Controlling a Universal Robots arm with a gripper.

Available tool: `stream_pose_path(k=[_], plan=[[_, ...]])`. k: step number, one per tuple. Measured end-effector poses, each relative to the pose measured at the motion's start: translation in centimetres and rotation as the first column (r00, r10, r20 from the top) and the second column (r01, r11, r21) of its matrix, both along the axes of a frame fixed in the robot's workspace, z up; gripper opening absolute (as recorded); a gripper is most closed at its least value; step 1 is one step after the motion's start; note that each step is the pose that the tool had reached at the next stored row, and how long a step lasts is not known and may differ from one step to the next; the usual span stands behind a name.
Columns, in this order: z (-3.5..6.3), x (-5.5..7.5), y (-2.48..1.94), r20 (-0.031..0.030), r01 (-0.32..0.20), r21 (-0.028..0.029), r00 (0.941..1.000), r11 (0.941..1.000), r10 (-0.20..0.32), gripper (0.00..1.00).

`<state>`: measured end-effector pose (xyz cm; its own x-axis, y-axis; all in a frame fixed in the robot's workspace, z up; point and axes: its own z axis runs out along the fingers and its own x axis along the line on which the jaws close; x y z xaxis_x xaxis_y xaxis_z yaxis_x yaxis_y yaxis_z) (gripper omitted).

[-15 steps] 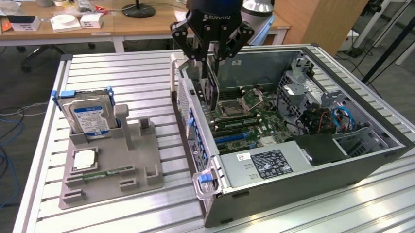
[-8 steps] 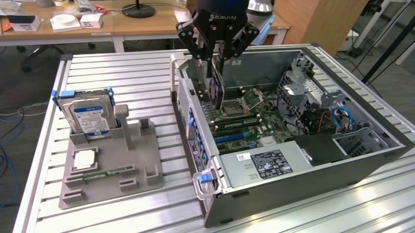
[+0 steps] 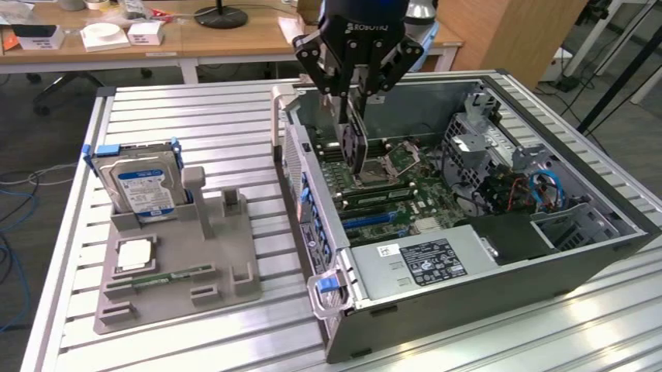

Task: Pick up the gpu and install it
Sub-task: 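Pick up the gpu and move the gpu toward the slot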

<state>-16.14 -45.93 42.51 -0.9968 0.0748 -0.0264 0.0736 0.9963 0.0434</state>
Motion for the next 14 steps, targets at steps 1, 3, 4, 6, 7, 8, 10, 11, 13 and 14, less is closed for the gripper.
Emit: stream_pose_path(k=[1,3,4,6,7,8,10,11,13,14], plan=[[0.0,0.1,0.0,0.0,0.0,-0.0001,1.0,1.0,0.0,0.26],[0.0,0.4,0.0,0.0,0.0,0.0,1.0,1.0,0.0,0.26],[0.0,0.5,0.0,0.0,0.0,-0.0001,1.0,1.0,0.0,0.26],[0.0,0.7,0.0,0.0,0.0,0.0,1.0,1.0,0.0,0.26],[0.0,0.9,0.0,0.0,0.0,-0.0001,1.0,1.0,0.0,0.26],[0.0,1.0,0.0,0.0,0.0,0.0,1.0,1.0,0.0,0.26],[0.0,1.2,0.0,0.0,0.0,-0.0001,1.0,1.0,0.0,0.26],[0.01,1.3,0.0,0.0,0.0,-0.0001,1.0,1.0,0.0,0.26],[0.0,1.5,0.0,0.0,0.0,-0.0001,1.0,1.0,0.0,0.26],[0.0,1.7,0.0,0.0,0.0,-0.0001,1.0,1.0,0.0,0.26]])
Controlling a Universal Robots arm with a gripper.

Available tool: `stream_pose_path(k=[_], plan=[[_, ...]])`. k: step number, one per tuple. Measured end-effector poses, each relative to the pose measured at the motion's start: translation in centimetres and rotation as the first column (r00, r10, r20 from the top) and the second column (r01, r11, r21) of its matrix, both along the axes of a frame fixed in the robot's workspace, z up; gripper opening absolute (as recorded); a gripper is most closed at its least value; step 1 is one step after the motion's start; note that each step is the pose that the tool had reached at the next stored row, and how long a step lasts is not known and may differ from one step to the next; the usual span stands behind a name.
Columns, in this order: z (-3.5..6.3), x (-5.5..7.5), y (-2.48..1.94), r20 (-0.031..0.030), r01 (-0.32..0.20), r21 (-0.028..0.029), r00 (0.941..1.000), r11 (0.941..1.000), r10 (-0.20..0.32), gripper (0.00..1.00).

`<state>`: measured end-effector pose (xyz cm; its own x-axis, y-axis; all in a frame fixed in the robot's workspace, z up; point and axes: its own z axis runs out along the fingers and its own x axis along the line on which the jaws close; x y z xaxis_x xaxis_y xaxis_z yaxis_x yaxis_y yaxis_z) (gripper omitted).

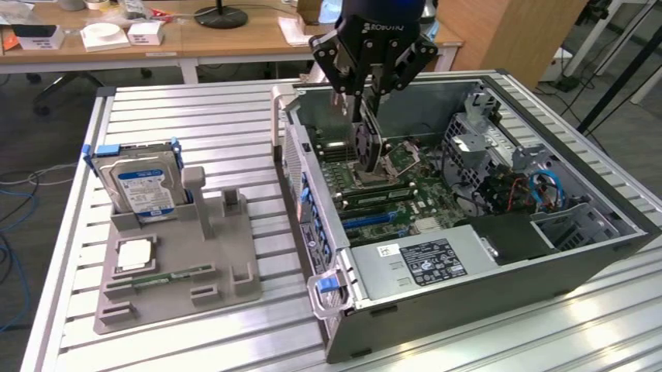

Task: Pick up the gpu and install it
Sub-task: 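Pick up the gpu and move the gpu toward the slot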

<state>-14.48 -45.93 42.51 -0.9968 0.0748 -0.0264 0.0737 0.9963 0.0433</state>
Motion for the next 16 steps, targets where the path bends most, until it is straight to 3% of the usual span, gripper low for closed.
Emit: stream_pose_path(k=[16], plan=[[0.0,0.33,0.0,0.0,0.0,0.0,1.0,1.0,0.0,0.26]])
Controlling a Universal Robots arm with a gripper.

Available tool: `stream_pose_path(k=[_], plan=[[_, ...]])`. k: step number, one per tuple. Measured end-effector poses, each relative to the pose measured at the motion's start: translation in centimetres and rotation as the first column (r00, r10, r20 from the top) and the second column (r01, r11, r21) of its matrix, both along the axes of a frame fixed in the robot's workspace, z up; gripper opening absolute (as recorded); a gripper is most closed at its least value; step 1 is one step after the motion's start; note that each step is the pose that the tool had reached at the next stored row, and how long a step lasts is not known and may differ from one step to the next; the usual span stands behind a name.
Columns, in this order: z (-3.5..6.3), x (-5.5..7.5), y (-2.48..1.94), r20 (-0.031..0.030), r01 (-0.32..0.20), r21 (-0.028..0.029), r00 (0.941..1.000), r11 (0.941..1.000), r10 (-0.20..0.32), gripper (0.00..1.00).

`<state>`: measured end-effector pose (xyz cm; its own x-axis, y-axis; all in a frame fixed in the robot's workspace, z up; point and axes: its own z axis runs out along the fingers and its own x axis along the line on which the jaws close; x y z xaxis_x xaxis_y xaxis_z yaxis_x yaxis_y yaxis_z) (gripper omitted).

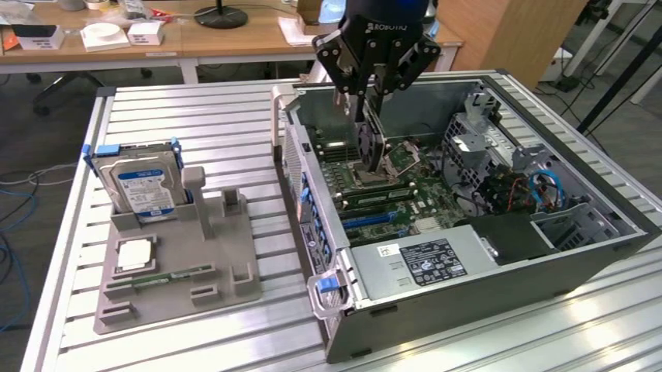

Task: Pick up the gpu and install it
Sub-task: 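Pick up the gpu and move the gpu toward the slot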

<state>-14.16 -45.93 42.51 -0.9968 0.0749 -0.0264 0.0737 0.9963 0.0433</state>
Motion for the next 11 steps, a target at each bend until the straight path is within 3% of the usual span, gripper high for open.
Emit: stream_pose_path(k=[11], plan=[[0.0,1.5,0.0,0.0,0.0,0.0001,1.0,1.0,0.0,0.26]])
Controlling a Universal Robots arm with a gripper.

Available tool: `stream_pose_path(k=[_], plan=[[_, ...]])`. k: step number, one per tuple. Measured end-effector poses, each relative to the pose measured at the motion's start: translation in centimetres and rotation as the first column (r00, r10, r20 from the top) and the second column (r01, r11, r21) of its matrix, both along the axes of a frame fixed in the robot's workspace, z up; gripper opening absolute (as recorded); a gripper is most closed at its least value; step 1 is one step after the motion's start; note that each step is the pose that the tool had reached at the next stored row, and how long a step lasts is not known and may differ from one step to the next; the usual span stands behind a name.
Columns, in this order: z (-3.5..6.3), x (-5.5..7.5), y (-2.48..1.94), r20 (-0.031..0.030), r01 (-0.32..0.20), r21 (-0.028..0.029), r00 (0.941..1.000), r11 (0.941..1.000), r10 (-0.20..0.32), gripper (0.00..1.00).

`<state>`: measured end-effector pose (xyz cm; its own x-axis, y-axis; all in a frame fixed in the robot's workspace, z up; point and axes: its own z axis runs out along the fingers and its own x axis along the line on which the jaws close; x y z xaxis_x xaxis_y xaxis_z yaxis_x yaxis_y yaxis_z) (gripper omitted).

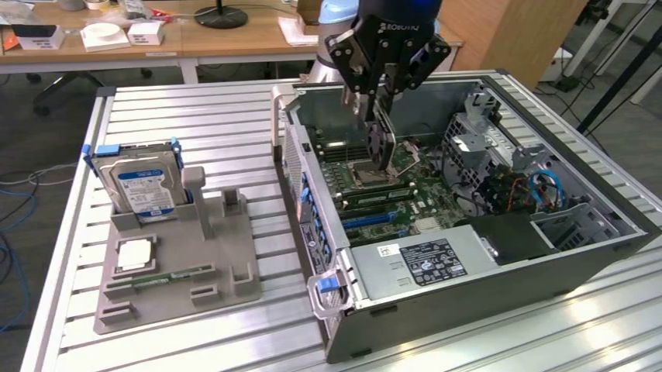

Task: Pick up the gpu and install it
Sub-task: 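Pick up the gpu and move the gpu toward the slot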

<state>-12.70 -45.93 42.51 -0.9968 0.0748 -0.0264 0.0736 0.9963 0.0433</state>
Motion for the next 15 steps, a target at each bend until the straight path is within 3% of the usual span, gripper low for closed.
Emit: stream_pose_path(k=[15], plan=[[0.0,2.0,0.0,0.0,0.0,0.0,1.0,1.0,0.0,0.26]])
